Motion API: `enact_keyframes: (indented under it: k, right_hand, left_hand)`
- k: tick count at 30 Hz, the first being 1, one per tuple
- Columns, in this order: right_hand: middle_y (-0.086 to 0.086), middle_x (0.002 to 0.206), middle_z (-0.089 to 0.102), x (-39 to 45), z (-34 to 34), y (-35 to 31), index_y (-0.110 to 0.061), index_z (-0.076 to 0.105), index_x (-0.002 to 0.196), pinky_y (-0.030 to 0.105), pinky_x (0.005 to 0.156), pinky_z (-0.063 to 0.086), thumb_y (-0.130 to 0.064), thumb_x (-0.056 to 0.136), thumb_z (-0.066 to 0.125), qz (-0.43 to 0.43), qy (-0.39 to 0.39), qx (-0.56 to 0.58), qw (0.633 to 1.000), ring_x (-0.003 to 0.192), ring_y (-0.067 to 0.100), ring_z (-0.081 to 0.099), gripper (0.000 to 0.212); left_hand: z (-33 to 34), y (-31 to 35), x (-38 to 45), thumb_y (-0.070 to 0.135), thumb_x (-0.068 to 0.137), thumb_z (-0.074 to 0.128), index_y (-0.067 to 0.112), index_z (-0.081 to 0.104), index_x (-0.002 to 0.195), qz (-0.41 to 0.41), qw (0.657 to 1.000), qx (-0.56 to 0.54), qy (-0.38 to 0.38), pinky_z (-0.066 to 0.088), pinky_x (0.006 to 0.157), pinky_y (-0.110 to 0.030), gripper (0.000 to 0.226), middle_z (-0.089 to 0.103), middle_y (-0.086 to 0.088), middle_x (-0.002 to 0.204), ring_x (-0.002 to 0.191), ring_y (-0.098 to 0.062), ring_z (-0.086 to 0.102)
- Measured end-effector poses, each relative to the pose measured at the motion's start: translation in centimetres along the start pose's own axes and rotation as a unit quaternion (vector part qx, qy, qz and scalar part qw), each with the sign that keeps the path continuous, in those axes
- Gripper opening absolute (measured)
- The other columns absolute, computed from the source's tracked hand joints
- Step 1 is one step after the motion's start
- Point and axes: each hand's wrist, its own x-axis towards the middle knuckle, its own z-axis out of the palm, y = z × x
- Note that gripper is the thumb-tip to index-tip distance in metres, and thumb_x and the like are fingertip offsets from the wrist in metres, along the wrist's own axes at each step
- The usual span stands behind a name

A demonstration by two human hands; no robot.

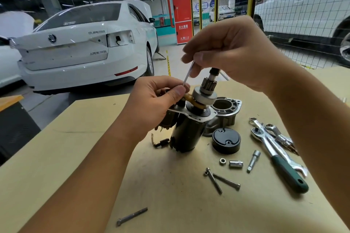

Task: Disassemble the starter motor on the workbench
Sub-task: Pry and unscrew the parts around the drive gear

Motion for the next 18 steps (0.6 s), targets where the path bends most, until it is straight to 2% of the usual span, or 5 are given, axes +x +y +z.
enact_keyframes:
  k: [2,5,9,14,18]
  right_hand:
    - [0.018,0.093,0.075,0.1,0.1,-0.1,0.003,0.071,0.11,0.046,0.077,0.063,-0.001,0.091,0.07,0.019,0.013,-0.008,1.0,0.079,0.031,0.075,0.02]
    - [0.003,0.09,0.075,0.4,0.4,-0.2,-0.008,0.074,0.105,0.042,0.076,0.063,-0.026,0.089,0.076,0.035,0.04,-0.117,0.992,0.08,0.016,0.074,0.025]
    - [-0.001,0.082,0.074,0.4,0.8,-0.6,-0.012,0.076,0.093,0.044,0.073,0.061,-0.039,0.085,0.077,0.054,0.042,-0.174,0.982,0.077,0.014,0.072,0.028]
    - [0.003,0.075,0.074,0.6,1.5,-0.1,-0.009,0.074,0.09,0.039,0.059,0.064,-0.036,0.084,0.081,0.075,0.111,-0.131,0.982,0.059,0.011,0.073,0.028]
    - [0.002,0.079,0.074,0.6,1.6,-0.4,-0.008,0.075,0.091,0.037,0.058,0.062,-0.015,0.091,0.075,0.008,0.058,-0.137,0.989,0.059,0.013,0.072,0.008]
  left_hand:
    - [0.1,0.1,-0.1,0.027,0.086,0.072,0.019,0.08,0.1,0.0,1.0,-0.017,0.008,0.06,0.09,-0.031,0.019,0.08,0.0,0.096,0.096,-0.019,0.075]
    - [-0.1,0.0,-0.1,0.029,0.081,0.072,0.017,0.08,0.098,0.006,0.999,-0.033,0.012,0.061,0.091,-0.032,0.023,0.08,0.0,0.097,0.095,-0.021,0.076]
    - [-0.1,-0.3,0.0,0.028,0.078,0.076,0.017,0.08,0.095,0.009,0.999,-0.047,0.011,0.061,0.087,-0.032,0.021,0.079,0.001,0.1,0.096,-0.024,0.075]
    - [0.0,-0.2,-0.1,0.029,0.075,0.079,0.018,0.08,0.094,-0.003,0.999,-0.05,0.013,0.062,0.089,-0.04,0.022,0.079,-0.002,0.097,0.095,-0.027,0.075]
    - [0.0,-0.3,-0.1,0.033,0.075,0.079,0.021,0.081,0.093,-0.016,0.998,-0.051,0.011,0.062,0.087,-0.037,0.022,0.08,-0.003,0.096,0.095,-0.025,0.076]
